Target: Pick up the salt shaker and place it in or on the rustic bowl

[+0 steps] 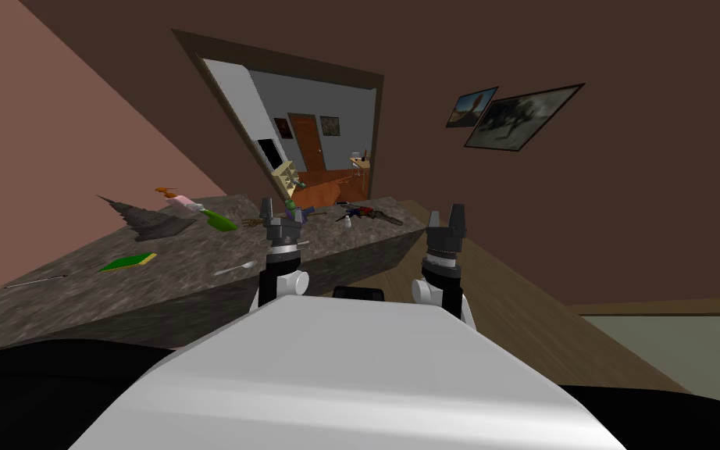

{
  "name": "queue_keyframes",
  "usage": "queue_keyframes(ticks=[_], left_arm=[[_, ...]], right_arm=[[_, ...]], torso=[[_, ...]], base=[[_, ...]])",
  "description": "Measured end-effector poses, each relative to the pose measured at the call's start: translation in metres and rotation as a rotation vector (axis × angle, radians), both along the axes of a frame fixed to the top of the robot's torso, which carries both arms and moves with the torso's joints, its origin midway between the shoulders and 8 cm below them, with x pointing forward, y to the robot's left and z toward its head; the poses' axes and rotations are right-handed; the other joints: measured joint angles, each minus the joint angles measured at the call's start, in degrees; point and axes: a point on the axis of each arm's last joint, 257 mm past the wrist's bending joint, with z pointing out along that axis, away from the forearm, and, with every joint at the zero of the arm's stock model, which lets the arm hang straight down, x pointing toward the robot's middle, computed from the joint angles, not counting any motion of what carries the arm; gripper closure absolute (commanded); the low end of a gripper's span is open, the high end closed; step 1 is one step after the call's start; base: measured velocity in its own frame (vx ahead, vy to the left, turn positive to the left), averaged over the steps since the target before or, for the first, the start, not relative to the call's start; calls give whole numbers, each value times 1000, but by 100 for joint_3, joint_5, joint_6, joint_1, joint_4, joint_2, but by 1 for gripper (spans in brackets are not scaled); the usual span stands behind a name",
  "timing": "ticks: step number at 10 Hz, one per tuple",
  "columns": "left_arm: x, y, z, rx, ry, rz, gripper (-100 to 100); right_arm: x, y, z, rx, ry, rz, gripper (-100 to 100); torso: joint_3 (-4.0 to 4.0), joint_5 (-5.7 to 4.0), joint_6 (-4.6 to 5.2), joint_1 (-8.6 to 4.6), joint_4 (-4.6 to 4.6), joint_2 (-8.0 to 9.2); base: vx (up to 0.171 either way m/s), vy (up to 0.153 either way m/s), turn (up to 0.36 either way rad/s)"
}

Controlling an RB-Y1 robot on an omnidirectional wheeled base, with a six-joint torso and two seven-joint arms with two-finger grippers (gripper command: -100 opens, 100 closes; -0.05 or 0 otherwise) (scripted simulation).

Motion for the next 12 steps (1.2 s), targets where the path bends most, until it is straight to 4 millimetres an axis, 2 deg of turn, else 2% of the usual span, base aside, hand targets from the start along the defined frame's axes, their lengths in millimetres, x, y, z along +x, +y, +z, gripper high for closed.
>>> queue_keyframes(ticks=[2, 4, 9, 12], left_arm=[[4, -1, -7, 22, 18, -24, -100], [10, 0, -22, 33, 48, -53, -100], [37, 20, -73, -22, 147, -106, -100], [48, 33, -99, -82, 190, -118, -100]], right_arm=[[0, 0, 0, 0, 0, 0, 0], [0, 0, 0, 0, 0, 0, 0], [0, 0, 0, 0, 0, 0, 0], [0, 0, 0, 0, 0, 0, 0]], torso=[[3, -3, -1, -14, 1, 5], [6, -6, 0, -28, 2, 10], [10, -16, -1, -74, 4, 17], [8, -12, 0, -51, 3, 13]], base=[[-24, -56, 73], [-36, -96, 87], [-58, -182, 132], [-46, -138, 109]])
